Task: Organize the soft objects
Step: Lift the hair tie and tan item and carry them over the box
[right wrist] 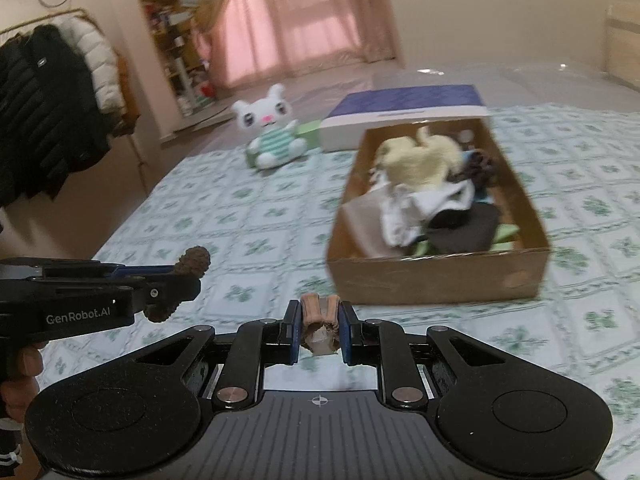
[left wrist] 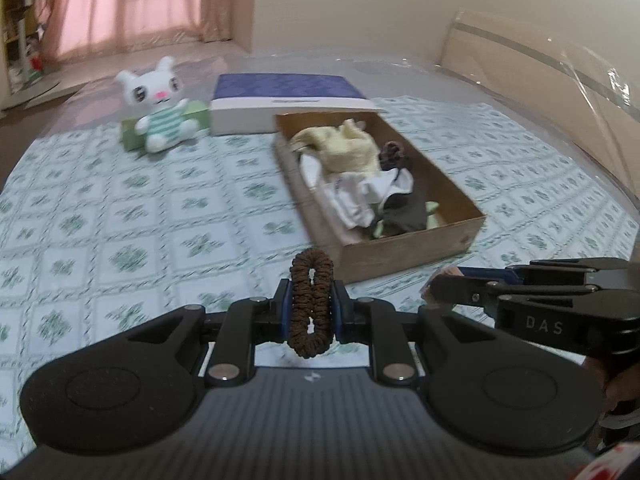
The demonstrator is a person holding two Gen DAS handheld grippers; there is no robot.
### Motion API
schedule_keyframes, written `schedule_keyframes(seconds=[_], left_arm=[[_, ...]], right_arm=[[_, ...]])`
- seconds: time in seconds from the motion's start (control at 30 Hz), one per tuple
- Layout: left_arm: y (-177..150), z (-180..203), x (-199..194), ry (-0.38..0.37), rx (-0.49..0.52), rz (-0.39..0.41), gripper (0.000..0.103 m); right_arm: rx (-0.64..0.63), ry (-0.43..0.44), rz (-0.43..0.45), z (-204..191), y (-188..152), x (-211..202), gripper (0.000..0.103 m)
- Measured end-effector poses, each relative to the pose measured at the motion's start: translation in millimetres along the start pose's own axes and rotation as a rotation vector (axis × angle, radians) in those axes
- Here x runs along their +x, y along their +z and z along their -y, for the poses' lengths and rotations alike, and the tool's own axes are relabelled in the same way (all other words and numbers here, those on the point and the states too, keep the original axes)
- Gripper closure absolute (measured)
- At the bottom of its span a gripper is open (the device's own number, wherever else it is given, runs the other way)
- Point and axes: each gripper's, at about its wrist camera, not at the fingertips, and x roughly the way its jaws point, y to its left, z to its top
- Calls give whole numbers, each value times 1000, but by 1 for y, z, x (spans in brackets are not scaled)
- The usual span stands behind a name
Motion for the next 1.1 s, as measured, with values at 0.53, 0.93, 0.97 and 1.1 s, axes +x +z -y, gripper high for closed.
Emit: schedule_keyframes(seconds=[0.53,0.93,0.97,1.1], left_arm=[[55,48,53,-45,95,-13,84],[86,55,130,1,130,-103,84],[87,55,136,0,130,-112,84],[86,57,158,6,138,-152,84]], right_arm=[[-33,-120,79,59,49,-22,84],[-74,-193,7,105,79,25,84],[-74,-197,-1,108,80,30,84],[-84,-214,-34,118,83,47,84]])
